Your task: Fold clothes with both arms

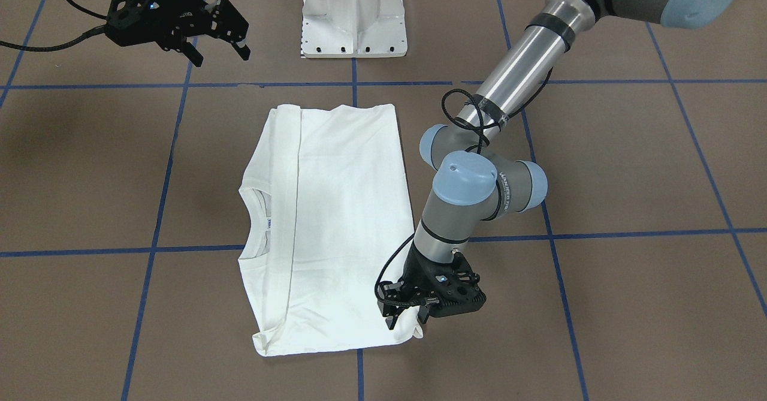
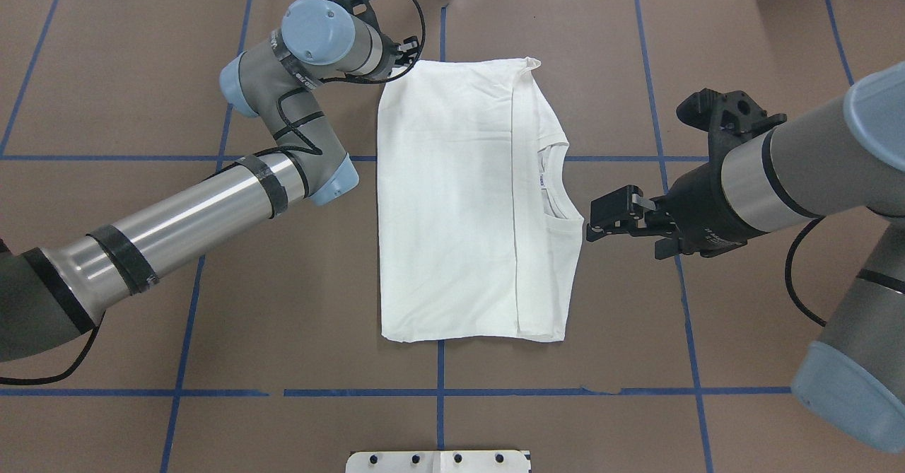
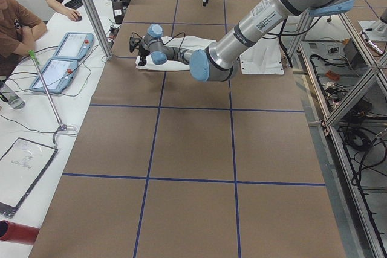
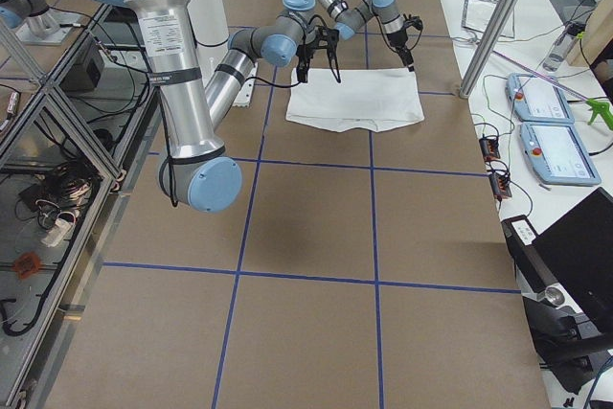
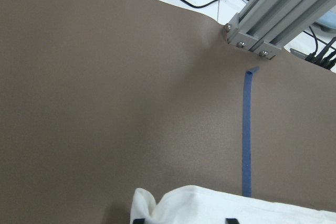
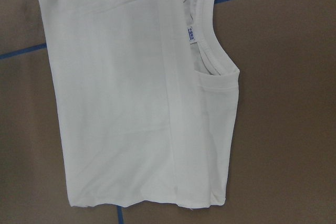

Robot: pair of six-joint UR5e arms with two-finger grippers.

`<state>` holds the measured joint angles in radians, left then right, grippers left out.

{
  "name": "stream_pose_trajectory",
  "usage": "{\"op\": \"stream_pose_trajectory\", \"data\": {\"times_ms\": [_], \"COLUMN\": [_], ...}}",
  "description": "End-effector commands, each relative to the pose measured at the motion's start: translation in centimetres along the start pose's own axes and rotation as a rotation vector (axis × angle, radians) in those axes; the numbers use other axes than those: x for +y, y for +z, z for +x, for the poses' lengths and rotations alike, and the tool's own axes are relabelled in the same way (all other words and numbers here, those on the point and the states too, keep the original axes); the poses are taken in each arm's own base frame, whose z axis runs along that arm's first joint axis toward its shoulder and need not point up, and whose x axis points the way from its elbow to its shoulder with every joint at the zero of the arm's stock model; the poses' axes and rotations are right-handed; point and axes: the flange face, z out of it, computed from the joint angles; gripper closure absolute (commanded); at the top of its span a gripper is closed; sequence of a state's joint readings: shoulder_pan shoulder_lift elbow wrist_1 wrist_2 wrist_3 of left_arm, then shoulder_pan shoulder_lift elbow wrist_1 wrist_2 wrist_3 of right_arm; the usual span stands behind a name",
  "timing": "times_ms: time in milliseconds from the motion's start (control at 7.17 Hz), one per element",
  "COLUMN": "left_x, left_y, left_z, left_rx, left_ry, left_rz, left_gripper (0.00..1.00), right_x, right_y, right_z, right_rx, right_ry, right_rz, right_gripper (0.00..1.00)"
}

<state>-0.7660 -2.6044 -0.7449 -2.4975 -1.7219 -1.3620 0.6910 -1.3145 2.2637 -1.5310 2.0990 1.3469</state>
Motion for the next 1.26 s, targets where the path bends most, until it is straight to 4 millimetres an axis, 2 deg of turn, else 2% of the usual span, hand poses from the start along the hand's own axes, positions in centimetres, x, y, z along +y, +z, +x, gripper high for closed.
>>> {"op": "stream_pose_trajectory", "data": {"times_ms": [0,139,279,418,697,837,976,1116], "left_x": [-1.7,-0.7,0.5,1.6,2.9,5.4,7.9,8.7], "left_y": [-1.8,-3.8,-7.1,-10.6,-15.8,-19.5,-21.8,-23.1], "left_z": [-2.0,-4.0,-5.8,-6.6,-3.4,-2.5,-2.5,-2.0], "left_rx": [0.012,0.006,0.005,-0.004,0.009,0.034,0.056,0.078], "left_ry": [0.008,0.01,0.012,0.011,0.012,0.02,0.032,0.039], "left_rz": [-0.026,-0.077,-0.109,-0.118,-0.161,-0.214,-0.237,-0.245], "left_gripper": [0.0,0.0,0.0,0.0,0.0,0.0,0.0,0.0], "right_x": [-1.3,-1.2,-0.6,-0.5,0.9,1.9,1.6,1.1], "right_y": [2.3,3.8,5.7,7.9,13.3,15.8,17.7,20.2], "right_z": [-1.4,-2.2,-2.4,-2.3,-4.1,-5.2,-6.2,-7.1], "right_rx": [0.028,0.043,0.072,0.109,0.183,0.216,0.237,0.273], "right_ry": [-0.002,-0.013,-0.045,-0.087,-0.133,-0.156,-0.166,-0.202], "right_rz": [0.034,0.039,0.048,0.049,0.105,0.118,0.123,0.128], "right_gripper": [0.0,0.0,0.0,0.0,0.0,0.0,0.0,0.0]}}
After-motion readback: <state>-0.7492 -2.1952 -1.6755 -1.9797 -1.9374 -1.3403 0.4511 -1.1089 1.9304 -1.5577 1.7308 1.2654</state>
